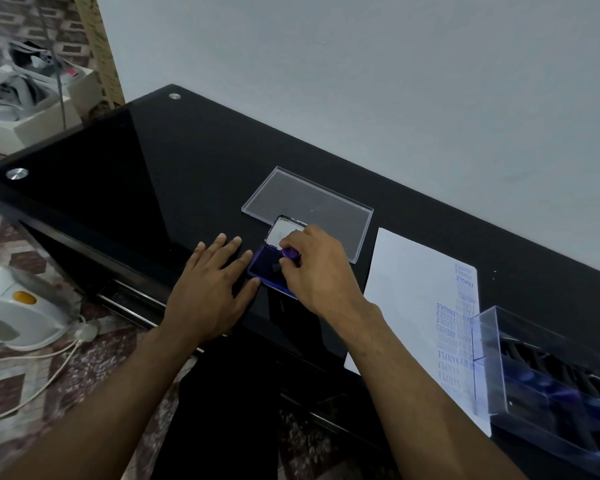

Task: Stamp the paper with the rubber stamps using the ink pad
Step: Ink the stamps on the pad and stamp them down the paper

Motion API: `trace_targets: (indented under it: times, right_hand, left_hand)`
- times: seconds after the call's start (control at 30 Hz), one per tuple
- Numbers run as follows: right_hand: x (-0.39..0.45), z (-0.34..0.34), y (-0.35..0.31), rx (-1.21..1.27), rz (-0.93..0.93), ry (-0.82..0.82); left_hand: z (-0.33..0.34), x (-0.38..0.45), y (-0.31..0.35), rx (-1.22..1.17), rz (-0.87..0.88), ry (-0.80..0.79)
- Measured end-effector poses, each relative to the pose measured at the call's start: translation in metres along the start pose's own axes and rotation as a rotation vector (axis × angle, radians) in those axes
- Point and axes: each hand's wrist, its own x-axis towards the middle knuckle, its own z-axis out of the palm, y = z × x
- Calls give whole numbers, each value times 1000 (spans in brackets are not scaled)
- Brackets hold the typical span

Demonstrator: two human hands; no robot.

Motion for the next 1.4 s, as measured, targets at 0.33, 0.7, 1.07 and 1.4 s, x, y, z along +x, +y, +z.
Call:
trace_targets:
  times: [0.33,0.7,1.07,1.4]
  right_hand:
    - [3,6,1,5,21,4]
    - [2,-1,-1,16,18,-15]
    - [-1,-1,2,47,4,5]
    - [0,0,1,37,2,17]
  left_hand:
    - [2,0,-1,2,-4,-4]
    - [3,0,-1,8,-10,1]
    - [3,0,-1,7,-8,10]
    - [4,-1,-1,-2,-14,10]
